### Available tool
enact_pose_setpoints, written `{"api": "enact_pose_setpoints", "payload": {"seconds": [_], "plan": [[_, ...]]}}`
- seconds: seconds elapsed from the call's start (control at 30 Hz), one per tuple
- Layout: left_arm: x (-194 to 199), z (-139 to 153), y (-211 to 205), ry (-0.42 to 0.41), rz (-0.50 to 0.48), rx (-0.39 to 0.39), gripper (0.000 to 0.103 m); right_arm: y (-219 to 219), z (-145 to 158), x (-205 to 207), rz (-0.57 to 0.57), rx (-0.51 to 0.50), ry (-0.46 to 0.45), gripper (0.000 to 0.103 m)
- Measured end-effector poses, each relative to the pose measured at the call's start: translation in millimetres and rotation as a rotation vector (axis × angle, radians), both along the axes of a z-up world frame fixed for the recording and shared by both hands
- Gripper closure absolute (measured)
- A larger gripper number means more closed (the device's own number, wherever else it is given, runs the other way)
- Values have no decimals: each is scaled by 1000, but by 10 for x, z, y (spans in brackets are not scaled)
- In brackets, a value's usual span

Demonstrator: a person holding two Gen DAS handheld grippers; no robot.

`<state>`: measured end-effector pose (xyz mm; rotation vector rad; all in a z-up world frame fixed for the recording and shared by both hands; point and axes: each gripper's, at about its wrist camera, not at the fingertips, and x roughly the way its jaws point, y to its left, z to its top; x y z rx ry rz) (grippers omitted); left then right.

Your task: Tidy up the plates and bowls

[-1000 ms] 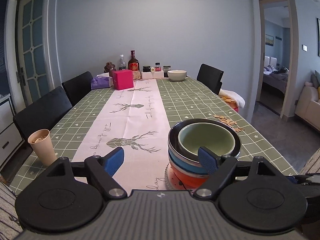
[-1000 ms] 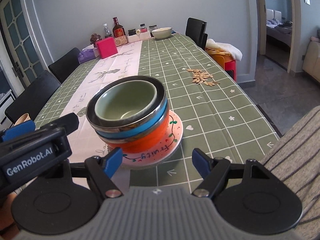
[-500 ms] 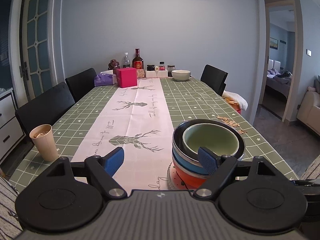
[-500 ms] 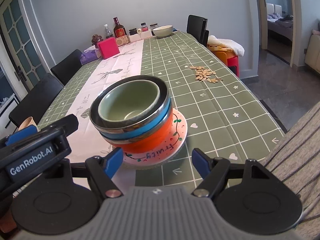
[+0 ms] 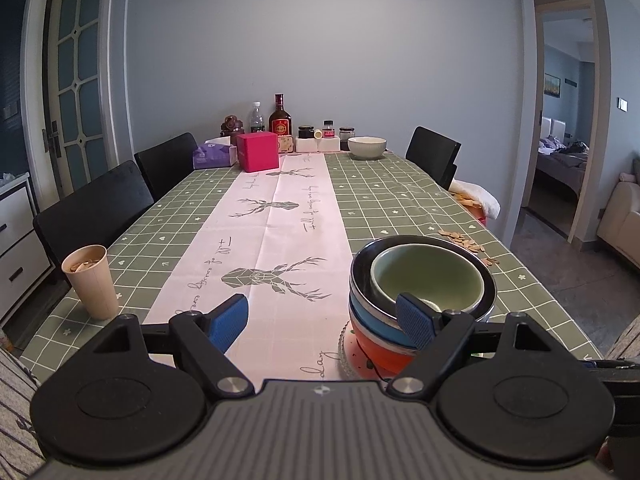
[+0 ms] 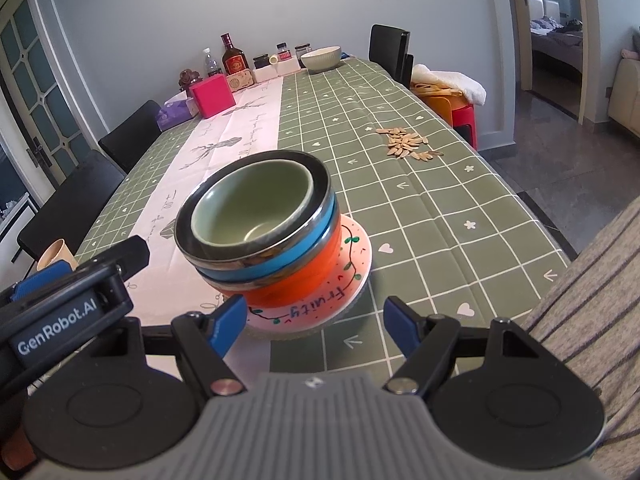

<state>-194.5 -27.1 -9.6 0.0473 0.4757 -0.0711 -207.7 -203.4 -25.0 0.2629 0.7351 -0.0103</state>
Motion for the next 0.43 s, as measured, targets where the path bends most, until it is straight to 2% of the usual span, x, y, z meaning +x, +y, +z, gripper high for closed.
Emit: {"api": "enact_pose_setpoints", "payload": {"seconds": [0.43], "plan": [[10,-12,-5,12,5,6,5,-5,-25,27,0,3,15,28]]}}
